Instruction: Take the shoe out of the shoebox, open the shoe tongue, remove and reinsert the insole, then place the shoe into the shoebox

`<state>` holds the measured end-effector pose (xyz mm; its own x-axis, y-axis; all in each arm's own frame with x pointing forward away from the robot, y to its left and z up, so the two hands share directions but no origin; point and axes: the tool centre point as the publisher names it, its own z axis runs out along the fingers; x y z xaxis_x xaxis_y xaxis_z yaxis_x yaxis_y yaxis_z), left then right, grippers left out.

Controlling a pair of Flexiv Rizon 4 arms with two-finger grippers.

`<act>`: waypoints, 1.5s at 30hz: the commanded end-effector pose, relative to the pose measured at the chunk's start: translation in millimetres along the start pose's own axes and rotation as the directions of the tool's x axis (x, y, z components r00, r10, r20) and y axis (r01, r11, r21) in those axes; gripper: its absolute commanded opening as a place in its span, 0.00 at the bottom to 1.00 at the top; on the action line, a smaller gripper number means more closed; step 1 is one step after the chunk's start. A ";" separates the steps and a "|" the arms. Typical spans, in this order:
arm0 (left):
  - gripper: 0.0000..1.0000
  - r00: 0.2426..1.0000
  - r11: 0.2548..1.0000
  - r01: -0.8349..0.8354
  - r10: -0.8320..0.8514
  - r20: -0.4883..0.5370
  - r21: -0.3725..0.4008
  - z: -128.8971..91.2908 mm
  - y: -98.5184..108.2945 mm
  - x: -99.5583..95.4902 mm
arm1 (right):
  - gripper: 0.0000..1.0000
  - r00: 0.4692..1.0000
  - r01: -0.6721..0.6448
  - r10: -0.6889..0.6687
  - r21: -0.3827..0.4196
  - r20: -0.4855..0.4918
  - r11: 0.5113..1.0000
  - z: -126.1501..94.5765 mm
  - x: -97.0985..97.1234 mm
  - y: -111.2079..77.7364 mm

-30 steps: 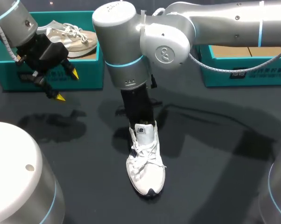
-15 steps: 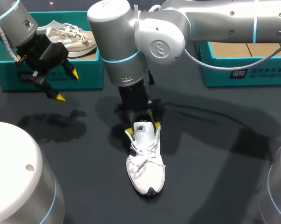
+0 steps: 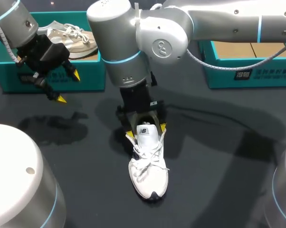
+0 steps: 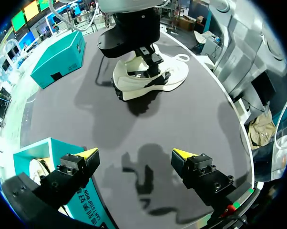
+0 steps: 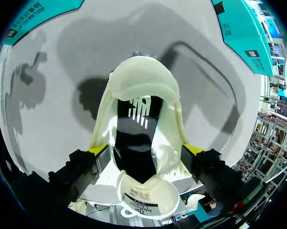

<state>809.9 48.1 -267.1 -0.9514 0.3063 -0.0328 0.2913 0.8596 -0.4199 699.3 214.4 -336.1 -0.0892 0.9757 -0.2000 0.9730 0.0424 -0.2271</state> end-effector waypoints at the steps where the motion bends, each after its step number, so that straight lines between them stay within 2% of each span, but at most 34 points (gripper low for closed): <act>1: 1.00 1.000 1.000 0.000 0.000 0.000 -0.002 -0.6 -0.2 0.6 | 1.00 1.000 -0.009 0.009 -0.003 -0.007 1.000 1.6 -2.2 -6.0; 5: 1.00 1.000 1.000 0.000 0.000 0.000 -0.002 -0.6 -0.2 0.6 | 1.00 1.000 -0.016 0.016 -0.008 -0.007 1.000 0.6 -3.1 -7.7; 12: 1.00 1.000 1.000 0.000 0.000 0.000 -0.002 -0.6 -0.2 0.6 | 0.93 1.000 -0.024 0.024 -0.005 -0.014 1.000 1.6 -3.3 -9.6; 21: 1.00 1.000 1.000 0.000 0.000 0.000 -0.002 -0.6 -0.2 0.6 | 0.95 0.999 -0.037 0.036 -0.008 -0.015 0.999 -1.1 -0.9 -15.6; 25: 1.00 1.000 1.000 0.000 0.000 0.000 -0.002 -0.6 -0.2 0.6 | 0.90 0.999 -0.044 0.044 -0.008 -0.010 0.999 -2.8 -0.8 -18.4; 27: 1.00 1.000 1.000 0.000 0.000 0.000 -0.002 -0.6 -0.2 0.6 | 0.83 0.999 -0.046 0.046 -0.006 -0.010 0.999 -2.8 -0.6 -19.3; 28: 1.00 1.000 1.000 0.000 0.000 0.000 -0.002 -0.6 -0.2 0.6 | 0.82 0.999 -0.047 0.047 -0.005 -0.010 0.999 -2.8 -0.3 -19.7; 45: 1.00 1.000 1.000 0.000 0.000 0.000 -0.002 -0.6 -0.2 0.6 | 0.89 0.998 -0.067 0.067 -0.004 -0.005 0.998 -6.0 1.9 -27.5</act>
<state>809.9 48.1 -267.1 -0.9514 0.3063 -0.0328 0.2913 0.8596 -0.4199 676.1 216.3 -324.9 -0.0235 0.9774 -0.2099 0.9769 -0.0221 -0.2126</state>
